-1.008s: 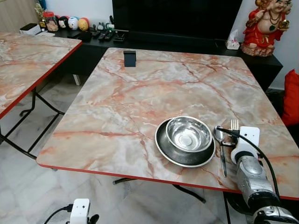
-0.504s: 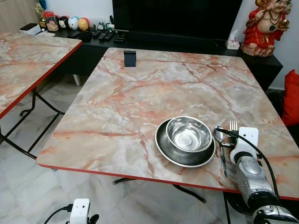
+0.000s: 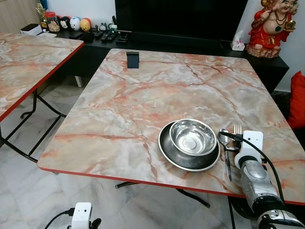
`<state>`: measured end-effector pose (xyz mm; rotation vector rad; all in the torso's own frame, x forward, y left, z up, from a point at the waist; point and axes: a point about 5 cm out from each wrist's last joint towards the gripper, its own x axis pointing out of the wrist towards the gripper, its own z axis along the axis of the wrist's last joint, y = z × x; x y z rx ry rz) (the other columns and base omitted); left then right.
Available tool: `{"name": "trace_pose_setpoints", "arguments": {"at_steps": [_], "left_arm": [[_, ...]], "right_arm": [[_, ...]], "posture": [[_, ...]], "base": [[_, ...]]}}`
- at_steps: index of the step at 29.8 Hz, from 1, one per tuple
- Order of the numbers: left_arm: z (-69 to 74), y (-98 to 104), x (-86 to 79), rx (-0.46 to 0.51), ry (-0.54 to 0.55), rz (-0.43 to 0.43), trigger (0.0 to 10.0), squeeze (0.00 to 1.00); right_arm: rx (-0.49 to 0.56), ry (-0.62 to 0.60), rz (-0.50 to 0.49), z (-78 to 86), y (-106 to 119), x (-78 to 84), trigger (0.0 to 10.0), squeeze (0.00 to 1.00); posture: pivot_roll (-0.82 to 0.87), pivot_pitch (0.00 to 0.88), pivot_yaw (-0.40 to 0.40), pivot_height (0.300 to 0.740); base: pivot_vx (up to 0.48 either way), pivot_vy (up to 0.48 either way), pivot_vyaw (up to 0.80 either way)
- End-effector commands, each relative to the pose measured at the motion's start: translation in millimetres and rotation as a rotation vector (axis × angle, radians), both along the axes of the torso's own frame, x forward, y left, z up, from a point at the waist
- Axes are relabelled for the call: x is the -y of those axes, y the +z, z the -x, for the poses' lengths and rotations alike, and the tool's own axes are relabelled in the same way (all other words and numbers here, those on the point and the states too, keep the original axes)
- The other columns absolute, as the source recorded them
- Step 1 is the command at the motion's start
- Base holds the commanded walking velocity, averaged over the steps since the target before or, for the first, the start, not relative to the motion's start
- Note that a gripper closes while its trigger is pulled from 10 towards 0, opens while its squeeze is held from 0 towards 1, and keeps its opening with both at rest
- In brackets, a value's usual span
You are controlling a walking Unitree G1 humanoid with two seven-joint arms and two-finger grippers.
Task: Setting the table
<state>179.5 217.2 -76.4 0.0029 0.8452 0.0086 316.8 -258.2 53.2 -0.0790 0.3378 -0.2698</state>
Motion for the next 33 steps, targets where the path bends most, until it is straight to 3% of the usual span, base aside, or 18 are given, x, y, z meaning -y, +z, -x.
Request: {"name": "trace_pose_setpoints", "arguments": {"at_steps": [1,22,23,24,25,33], "left_arm": [[-0.5,0.1,-0.4,-0.008,-0.015,-0.008,10.0,0.00],[-1.8,0.7,-0.2,-0.006,-0.021,-0.011,10.0,0.00],[-1.8,0.7,-0.2,-0.006,-0.022,-0.011,10.0,0.00],[-1.8,0.7,-0.2,-0.006,-0.022,-0.011,10.0,0.00],[-1.7,0.6,-0.1,-0.006,-0.022,-0.011,10.0,0.00],[-2.6,0.9,0.9,-0.004,-0.025,-0.010,10.0,0.00]], "right_arm": [[-0.031,-0.001,0.001,1.3,-3.5,1.5,10.0,0.23],[-0.041,-0.007,0.005,2.3,-4.9,2.8,10.0,0.24],[-0.041,-0.007,0.005,2.3,-5.0,2.7,10.0,0.36],[-0.041,-0.007,0.005,2.3,-5.0,2.7,10.0,0.36],[-0.042,-0.007,0.005,2.3,-5.1,2.7,10.0,0.62],[-0.042,-0.010,0.010,2.2,-4.9,3.0,10.0,0.56]], "posture": [[0.02,0.000,-0.023,0.727],[0.02,0.000,-0.021,0.727],[0.02,0.000,-0.021,0.727],[0.02,0.000,-0.021,0.727],[0.02,0.000,-0.021,0.727],[0.03,0.000,-0.021,0.727]], "base": [[0.000,0.000,0.00],[0.000,0.000,0.00],[0.000,0.000,0.00],[0.000,0.000,0.00],[0.000,0.000,0.00],[0.000,0.000,0.00]]}}
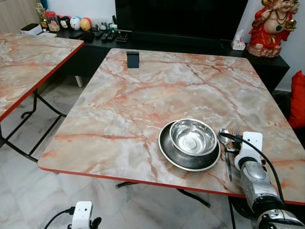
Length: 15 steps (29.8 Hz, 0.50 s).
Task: Setting the table
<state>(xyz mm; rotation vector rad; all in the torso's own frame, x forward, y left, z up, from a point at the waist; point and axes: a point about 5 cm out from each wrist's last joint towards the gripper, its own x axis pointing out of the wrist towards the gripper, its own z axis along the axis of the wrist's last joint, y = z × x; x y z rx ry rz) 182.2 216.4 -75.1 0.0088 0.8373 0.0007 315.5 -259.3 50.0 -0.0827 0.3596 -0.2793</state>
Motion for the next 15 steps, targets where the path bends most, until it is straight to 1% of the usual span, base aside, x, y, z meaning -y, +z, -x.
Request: {"name": "trace_pose_setpoints", "arguments": {"at_steps": [1,5,6,7,15], "left_arm": [[0.1,-0.4,0.4,-0.012,-0.017,-0.008,10.0,0.00],[0.2,-0.6,0.5,-0.013,-0.016,-0.008,10.0,0.00],[0.3,-0.6,0.6,-0.013,-0.016,-0.008,10.0,0.00],[0.6,-0.8,0.7,-0.014,-0.016,-0.007,10.0,0.00],[0.5,-1.0,1.3,-0.016,-0.020,-0.007,10.0,0.00]], "right_arm": [[-0.020,-0.001,0.010,0.7,-1.5,2.0,10.0,0.53],[-0.019,-0.003,0.013,0.6,-1.2,2.3,10.0,0.53],[-0.018,-0.004,0.014,0.5,-1.0,2.4,10.0,0.04],[-0.016,-0.005,0.015,0.3,-0.5,2.7,10.0,0.00],[0.013,-0.003,0.012,-2.8,4.6,1.4,10.0,0.00]], "posture": [[0.02,0.000,-0.020,0.727],[0.02,0.000,-0.020,0.727],[0.03,0.000,-0.020,0.727],[0.03,0.000,-0.020,0.727],[0.02,0.000,-0.018,0.727]], "base": [[0.000,0.000,0.00],[0.000,0.000,0.00],[0.000,0.000,0.00],[0.000,0.000,0.00],[0.000,0.000,0.00]]}}
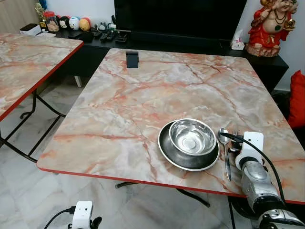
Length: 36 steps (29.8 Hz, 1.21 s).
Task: Setting the table
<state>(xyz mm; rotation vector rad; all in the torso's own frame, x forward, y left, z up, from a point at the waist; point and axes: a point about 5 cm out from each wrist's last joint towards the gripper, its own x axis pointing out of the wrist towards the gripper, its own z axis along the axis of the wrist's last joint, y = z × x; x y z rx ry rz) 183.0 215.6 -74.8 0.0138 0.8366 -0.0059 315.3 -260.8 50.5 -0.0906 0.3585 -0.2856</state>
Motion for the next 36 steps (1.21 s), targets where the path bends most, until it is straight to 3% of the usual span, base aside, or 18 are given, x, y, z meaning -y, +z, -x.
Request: {"name": "trace_pose_setpoints", "arguments": {"at_steps": [1,24,31,33,36], "left_arm": [[1.3,-1,0.5,-0.017,-0.013,-0.005,10.0,0.00],[2.9,-3,4.3,-0.029,-0.024,0.004,10.0,0.00],[9.6,-6,3.3,-0.057,-0.025,-0.001,10.0,0.00],[11.2,-7,3.1,-0.063,-0.025,-0.003,10.0,0.00],[14.3,-8,1.0,-0.075,-0.020,-0.008,10.0,0.00]], "right_arm": [[0.014,0.002,0.003,-3.1,4,-0.2,10.0,0.00],[0.110,0.024,0.010,-14.8,22,-8.7,10.0,0.00],[0.146,0.023,0.083,-17.3,32,-6.2,10.0,0.00],[0.167,0.015,0.109,-17.3,36,-5.1,10.0,0.00],[0.299,-0.033,0.162,-15.5,52,-2.6,10.0,0.00]], "posture": [[0.02,0.000,-0.018,0.727],[0.02,0.000,-0.019,0.727],[0.03,0.000,-0.020,0.727],[0.03,0.000,-0.019,0.727],[0.03,0.000,-0.022,0.727]], "base": [[0.000,0.000,0.00],[0.000,0.000,0.00],[0.000,0.000,0.00],[0.000,0.000,0.00],[0.000,0.000,0.00]]}}
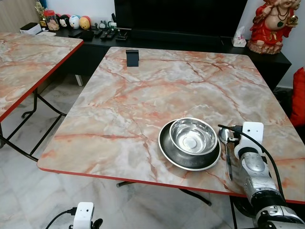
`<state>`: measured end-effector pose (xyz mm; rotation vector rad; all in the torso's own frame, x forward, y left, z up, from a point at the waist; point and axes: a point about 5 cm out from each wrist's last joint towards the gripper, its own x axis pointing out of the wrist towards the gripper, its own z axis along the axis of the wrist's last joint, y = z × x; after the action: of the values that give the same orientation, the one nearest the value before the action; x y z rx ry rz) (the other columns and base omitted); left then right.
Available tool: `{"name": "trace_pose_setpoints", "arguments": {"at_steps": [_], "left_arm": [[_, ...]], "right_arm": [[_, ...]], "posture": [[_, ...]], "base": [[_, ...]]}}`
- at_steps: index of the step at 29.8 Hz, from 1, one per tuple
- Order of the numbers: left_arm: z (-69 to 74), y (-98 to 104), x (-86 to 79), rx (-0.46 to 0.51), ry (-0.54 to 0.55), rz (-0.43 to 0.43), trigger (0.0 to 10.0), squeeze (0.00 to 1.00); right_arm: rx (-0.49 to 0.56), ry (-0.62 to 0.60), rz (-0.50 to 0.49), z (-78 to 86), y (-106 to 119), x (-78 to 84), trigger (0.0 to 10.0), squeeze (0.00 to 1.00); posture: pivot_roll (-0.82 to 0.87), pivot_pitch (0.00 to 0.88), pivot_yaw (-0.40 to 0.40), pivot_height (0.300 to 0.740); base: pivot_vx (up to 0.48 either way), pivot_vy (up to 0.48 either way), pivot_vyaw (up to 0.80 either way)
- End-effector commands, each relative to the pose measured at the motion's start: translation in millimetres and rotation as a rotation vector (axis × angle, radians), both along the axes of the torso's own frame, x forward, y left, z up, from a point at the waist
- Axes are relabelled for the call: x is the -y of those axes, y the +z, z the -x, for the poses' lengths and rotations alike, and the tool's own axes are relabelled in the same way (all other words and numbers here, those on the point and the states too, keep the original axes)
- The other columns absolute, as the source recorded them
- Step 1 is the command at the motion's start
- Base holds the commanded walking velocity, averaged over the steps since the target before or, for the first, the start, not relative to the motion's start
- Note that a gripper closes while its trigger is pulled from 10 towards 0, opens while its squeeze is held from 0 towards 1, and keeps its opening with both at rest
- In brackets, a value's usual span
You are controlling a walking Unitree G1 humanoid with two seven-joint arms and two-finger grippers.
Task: Setting the table
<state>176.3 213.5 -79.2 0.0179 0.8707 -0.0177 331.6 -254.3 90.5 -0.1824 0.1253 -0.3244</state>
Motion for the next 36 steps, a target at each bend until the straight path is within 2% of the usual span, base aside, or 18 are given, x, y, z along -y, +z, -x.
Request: {"name": "trace_pose_setpoints", "arguments": {"at_steps": [1,2,11,18,21,25,29,36], "left_arm": [[8.6,-4,-2.7,-0.045,-0.006,-0.012,10.0,0.00],[10.1,-4,-5.4,-0.049,-0.002,-0.015,10.0,0.00],[16.8,-7,-6.8,-0.061,-0.005,-0.029,10.0,0.00],[20.3,-7,-8.7,-0.063,-0.022,-0.043,10.0,0.00],[20.2,-7,-10.1,-0.062,-0.023,-0.047,10.0,0.00],[17.8,-6,-9.5,-0.052,-0.025,-0.047,10.0,0.00],[9.3,-3,-6.8,-0.023,-0.030,-0.041,10.0,0.00],[0.8,2,-8.0,0.002,-0.053,-0.045,10.0,0.00]], "right_arm": [[0.127,-0.027,0.044,2.1,18,3.2,10.0,0.00],[0.205,-0.029,0.056,5.0,26,1.1,10.0,0.00],[0.442,-0.040,0.082,34.8,59,-11.4,10.0,0.00],[0.439,-0.033,0.060,56.8,61,-19.8,10.0,0.00],[0.424,-0.043,0.048,60.7,60,-22.1,10.0,0.00],[0.435,-0.048,0.038,59.8,63,-24.0,10.0,0.00],[0.439,-0.047,0.026,57.6,69,-27.0,10.0,0.00],[0.427,-0.075,0.007,58.3,68,-29.0,10.0,0.00]], "posture": [[0.03,0.000,-0.023,0.727],[0.03,0.000,-0.025,0.727],[0.04,0.000,-0.039,0.727],[0.06,0.000,-0.051,0.727],[0.06,0.000,-0.050,0.727],[0.06,0.000,-0.051,0.727],[0.06,0.000,-0.046,0.727],[0.07,0.000,-0.031,0.727]], "base": [[0.000,0.000,0.00],[0.000,0.000,0.00],[0.000,0.000,0.00],[0.000,0.000,0.00],[0.000,0.000,0.00],[0.000,0.000,0.00],[0.000,0.000,0.00],[0.000,0.000,0.00]]}}
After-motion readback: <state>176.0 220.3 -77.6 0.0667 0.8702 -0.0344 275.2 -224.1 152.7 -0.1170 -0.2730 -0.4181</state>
